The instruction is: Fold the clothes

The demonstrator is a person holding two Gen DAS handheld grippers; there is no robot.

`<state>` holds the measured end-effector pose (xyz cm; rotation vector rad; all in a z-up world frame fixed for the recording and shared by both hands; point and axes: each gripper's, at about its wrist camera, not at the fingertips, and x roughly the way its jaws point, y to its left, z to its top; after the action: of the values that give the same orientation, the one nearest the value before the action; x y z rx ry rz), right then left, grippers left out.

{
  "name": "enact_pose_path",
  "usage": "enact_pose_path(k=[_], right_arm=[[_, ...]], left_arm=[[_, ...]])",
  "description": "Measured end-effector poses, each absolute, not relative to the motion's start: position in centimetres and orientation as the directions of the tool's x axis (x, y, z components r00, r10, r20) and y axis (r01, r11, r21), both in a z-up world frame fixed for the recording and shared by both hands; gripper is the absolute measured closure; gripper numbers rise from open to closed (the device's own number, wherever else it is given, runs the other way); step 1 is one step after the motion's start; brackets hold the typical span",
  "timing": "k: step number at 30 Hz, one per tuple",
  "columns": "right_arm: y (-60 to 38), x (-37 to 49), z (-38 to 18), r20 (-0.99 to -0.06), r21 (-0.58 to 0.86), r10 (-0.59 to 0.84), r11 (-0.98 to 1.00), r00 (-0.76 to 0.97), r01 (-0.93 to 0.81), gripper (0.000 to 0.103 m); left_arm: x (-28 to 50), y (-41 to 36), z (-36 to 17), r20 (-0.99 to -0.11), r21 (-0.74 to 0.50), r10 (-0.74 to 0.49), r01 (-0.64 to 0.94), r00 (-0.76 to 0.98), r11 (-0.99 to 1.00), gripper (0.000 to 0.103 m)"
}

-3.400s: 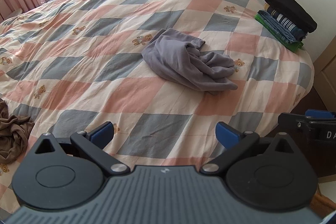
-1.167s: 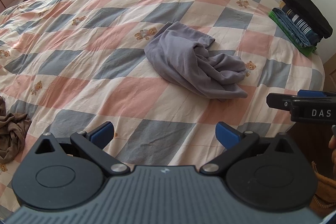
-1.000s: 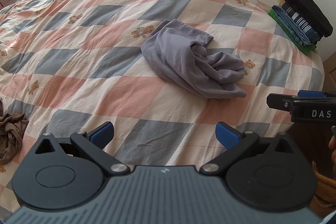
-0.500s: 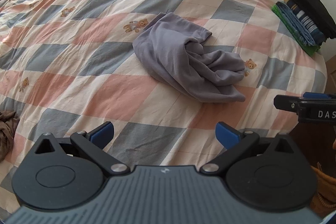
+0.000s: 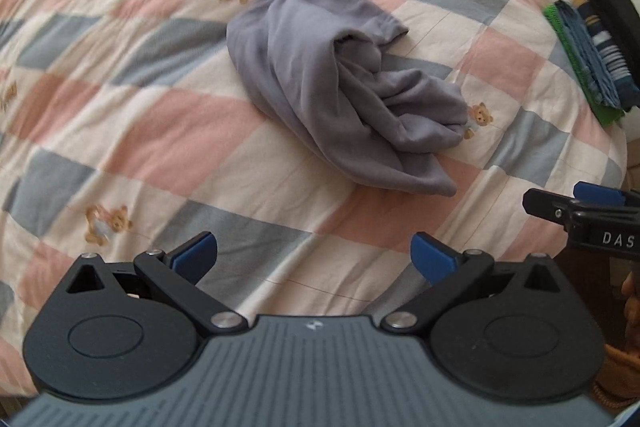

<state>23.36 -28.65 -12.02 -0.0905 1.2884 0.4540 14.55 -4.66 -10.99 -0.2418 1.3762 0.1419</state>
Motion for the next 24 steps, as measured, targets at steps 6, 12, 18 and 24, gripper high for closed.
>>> enact_pose_path(k=[6,12,18,24], right_arm=[[-28.8,25.0,-13.5,-0.946,0.185,0.279,0.884,0.165,-0.430,0.009],[-28.3,26.2,-14.3,-0.946,0.177,0.285,0.852,0.153,-0.492,0.009],[-27.9,26.9,-15.2,-0.936,0.159,0.308,0.804,0.172,-0.573,0.017],[-26.6,26.7,-17.8,-0.937,0.044,0.282,0.681,0.206,-0.731,0.034]], left_arm=[[15.8,-5.2,-12.9,-0.988,-0.083,-0.038,-0.301,0.151,0.950,0.001],[17.0,-5.6,-13.6,-0.988,-0.087,-0.038,-0.333,0.149,0.939,0.001],[17.7,-5.5,-14.9,-0.980,-0.138,-0.076,-0.361,0.182,0.922,0.001],[18.1,-4.8,-17.8,-0.962,-0.252,-0.171,-0.446,0.213,0.859,0.002]])
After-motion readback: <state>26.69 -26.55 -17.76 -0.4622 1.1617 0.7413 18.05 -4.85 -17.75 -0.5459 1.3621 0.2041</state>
